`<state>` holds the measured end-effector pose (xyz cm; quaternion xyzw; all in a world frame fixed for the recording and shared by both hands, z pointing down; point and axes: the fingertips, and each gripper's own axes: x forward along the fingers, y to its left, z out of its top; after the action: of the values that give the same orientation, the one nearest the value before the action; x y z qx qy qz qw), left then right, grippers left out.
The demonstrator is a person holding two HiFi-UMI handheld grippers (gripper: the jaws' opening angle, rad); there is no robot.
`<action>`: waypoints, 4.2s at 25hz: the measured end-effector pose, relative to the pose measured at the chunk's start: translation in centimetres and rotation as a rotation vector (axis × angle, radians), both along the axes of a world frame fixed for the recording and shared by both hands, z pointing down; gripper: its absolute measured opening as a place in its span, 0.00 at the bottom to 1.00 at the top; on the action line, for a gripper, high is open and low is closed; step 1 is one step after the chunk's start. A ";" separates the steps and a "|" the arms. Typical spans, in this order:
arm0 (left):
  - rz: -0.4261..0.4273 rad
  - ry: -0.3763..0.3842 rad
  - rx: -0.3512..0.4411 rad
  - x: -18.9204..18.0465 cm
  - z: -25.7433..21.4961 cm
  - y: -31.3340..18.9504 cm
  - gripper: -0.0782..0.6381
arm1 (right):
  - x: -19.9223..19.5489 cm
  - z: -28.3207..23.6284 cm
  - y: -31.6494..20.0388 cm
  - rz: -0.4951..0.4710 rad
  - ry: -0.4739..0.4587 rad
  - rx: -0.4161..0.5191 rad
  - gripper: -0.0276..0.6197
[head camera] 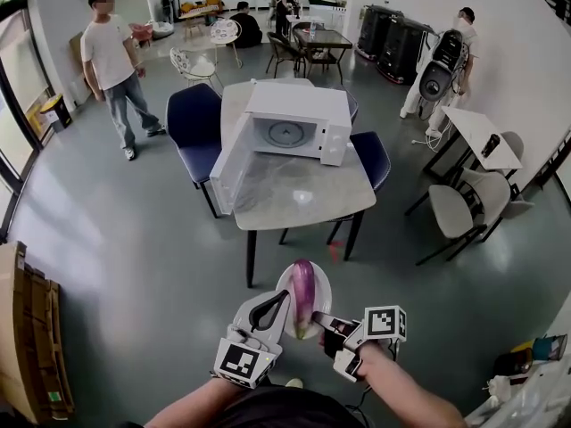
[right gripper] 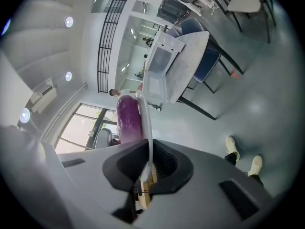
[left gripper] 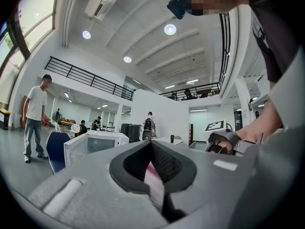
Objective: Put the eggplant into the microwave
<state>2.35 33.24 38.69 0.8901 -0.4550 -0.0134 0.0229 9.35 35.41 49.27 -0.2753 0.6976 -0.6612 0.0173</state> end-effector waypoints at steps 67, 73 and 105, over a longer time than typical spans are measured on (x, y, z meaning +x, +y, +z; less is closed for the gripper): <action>-0.005 0.062 -0.108 -5.2 8.1 -53.0 0.12 | -7.2 16.9 -63.3 0.287 0.027 -0.190 0.07; -0.006 0.065 -0.116 -5.4 9.4 -54.3 0.12 | -7.3 19.5 -67.7 0.379 0.008 -0.205 0.07; -0.028 0.057 -0.112 -4.1 13.1 -64.0 0.12 | -7.5 21.8 -75.3 0.522 -0.059 -0.097 0.16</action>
<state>-1.78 -30.72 51.75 0.8802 -0.4666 -0.0138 0.0854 1.86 -39.93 71.07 -0.4268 0.5700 -0.6747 0.1944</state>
